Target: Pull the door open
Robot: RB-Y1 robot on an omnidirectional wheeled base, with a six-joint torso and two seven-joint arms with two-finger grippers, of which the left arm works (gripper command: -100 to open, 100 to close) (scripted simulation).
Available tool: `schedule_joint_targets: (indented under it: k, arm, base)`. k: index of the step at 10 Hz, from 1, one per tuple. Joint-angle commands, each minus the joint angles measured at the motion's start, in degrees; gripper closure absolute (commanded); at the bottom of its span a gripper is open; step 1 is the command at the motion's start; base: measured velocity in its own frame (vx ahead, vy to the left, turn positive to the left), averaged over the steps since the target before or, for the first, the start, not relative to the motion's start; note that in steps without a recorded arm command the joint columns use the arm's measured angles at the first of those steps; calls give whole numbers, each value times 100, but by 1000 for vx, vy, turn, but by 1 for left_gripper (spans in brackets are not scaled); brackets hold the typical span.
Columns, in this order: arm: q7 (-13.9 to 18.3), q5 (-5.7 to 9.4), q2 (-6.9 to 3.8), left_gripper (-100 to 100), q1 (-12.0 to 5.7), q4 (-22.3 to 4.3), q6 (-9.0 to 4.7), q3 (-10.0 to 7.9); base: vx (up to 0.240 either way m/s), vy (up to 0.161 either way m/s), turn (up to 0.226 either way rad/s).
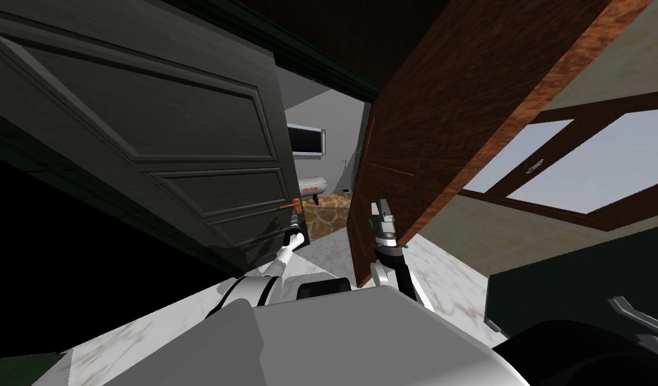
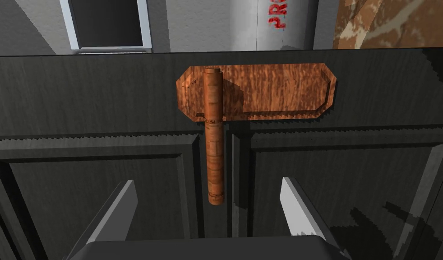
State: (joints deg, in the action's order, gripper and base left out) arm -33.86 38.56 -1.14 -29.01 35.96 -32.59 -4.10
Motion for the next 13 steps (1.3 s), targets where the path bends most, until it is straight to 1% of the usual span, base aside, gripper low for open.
schedule_joint_targets:
  k: [1,2,3,5,6,7,9,11,12,13]
  arm:
    - [11,32,-109,-100,2,-34,-30,-107]
    - [22,43,-149,-100,-14,-73,-45,-140]
    - [45,64,-226,-100,-47,-151,-76,-207]
    - [45,64,-226,-100,-47,-151,-76,-207]
    - [68,86,-303,-100,-80,-232,-108,-278]
    - [80,98,-339,-100,-97,-274,-125,-314]
    - [128,143,-478,-100,-167,-442,-191,-459]
    - [151,166,-542,-100,-201,-524,-224,-530]
    - [196,209,-657,-100,-265,-682,-286,-666]
    - [217,229,-707,-100,-295,-753,-314,-729]
  base:
    - [-107,-71,-391]
    - [-69,-53,-194]
    - [-44,-47,-199]
    - [-8,-18,-49]
    - [2,-19,-248]
    - [0,-17,-193]
    - [21,-14,-238]
    - [48,13,-116]
    - [100,91,-211]
    - [149,154,-172]
